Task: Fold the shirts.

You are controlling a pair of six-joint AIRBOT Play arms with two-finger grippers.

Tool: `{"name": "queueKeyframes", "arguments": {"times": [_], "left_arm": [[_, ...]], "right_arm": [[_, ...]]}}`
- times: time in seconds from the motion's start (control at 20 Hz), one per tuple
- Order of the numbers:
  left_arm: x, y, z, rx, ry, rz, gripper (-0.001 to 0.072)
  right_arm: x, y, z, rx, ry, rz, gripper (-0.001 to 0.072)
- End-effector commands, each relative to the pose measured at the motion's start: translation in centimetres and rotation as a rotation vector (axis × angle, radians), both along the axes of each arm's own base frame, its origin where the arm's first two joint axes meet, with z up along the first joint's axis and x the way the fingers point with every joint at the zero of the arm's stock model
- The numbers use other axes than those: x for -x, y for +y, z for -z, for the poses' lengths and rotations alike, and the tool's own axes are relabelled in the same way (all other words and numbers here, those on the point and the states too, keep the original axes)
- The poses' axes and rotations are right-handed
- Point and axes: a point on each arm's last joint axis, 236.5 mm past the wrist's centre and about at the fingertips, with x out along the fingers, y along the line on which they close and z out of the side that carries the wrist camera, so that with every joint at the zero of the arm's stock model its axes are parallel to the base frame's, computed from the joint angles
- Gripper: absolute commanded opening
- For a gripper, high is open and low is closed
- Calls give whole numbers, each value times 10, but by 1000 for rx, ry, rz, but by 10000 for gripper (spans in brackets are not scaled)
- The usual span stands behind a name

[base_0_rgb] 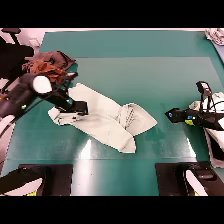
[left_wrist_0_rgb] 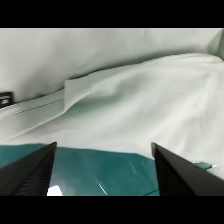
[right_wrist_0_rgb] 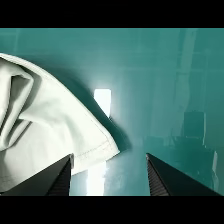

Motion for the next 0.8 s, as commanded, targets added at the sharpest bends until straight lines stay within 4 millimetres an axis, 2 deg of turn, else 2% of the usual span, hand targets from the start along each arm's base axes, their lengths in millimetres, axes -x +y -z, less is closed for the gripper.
{"name": "queueKeyframes", "arguments": {"times": [0.0,0.1,0.25,0.45,0.65,0.75], "left_arm": [[-2,-19,31,37,90,2,719],[-7,-24,32,61,85,-25,719],[-14,-50,17,191,84,-78,719],[-40,-56,11,215,-77,3,718],[-26,-63,8,253,5,-30,718],[-27,-64,7,258,2,-33,718]], "right_arm": [[1,0,0,0,3,-2,524],[2,1,1,0,8,-4,524],[0,0,0,0,-2,0,523],[0,0,0,0,0,-1,523],[-1,0,-1,1,-4,1,523],[-3,-1,-2,2,-13,5,524]]}}
